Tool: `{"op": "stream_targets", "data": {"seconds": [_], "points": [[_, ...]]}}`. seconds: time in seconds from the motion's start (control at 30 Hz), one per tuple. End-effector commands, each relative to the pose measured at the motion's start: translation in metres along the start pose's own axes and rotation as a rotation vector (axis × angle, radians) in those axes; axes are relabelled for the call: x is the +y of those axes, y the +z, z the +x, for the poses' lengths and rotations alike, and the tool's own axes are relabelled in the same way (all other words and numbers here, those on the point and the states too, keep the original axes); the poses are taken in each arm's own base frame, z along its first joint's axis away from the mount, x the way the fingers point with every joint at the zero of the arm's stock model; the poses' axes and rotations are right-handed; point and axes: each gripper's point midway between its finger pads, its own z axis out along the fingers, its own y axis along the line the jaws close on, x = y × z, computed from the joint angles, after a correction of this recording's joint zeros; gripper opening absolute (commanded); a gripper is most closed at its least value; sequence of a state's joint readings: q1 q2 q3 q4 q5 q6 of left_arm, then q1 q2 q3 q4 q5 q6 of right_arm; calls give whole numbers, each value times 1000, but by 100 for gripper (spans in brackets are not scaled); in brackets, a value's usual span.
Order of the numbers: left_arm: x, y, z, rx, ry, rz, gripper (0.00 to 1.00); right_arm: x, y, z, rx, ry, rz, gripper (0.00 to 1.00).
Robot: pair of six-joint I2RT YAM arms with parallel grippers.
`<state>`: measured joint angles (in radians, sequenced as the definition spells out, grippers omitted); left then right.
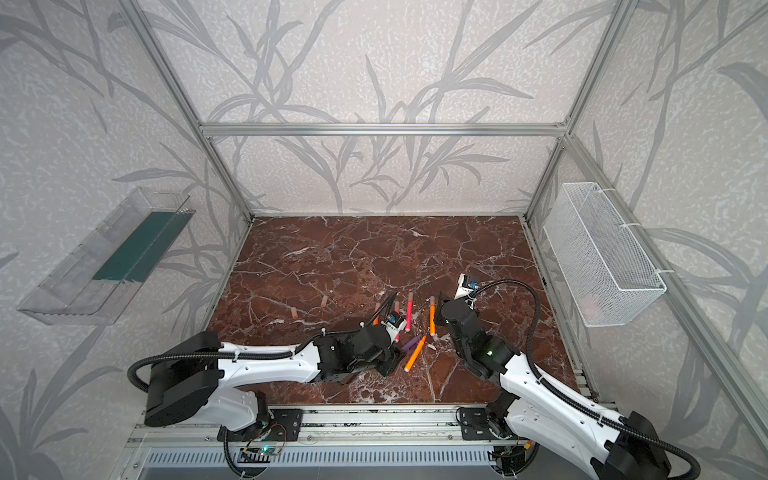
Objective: Insert the pens into the pen caps
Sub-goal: 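Move the left gripper over the marker pile and grasp the purple marker, then lift the purple marker upright with the left gripper while the right approaches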
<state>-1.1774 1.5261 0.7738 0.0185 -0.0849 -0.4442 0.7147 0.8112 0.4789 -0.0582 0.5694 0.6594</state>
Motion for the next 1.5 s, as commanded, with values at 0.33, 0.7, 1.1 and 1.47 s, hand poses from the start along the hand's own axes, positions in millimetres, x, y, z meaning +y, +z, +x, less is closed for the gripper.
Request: {"op": "stream_targets", "data": {"seconds": [0.33, 0.7, 1.1, 1.47], "points": [[15, 34, 20, 150, 22, -159, 39, -18, -15, -3, -26, -2, 15, 50], [25, 43, 31, 202, 41, -217, 39, -18, -22, -7, -41, 18, -16, 51], [30, 49, 41, 250, 72, -255, 34, -17, -23, -7, -38, 21, -22, 51], [41, 46, 36, 237, 61, -328, 25, -17, -23, -5, -30, 36, -30, 51]]}}
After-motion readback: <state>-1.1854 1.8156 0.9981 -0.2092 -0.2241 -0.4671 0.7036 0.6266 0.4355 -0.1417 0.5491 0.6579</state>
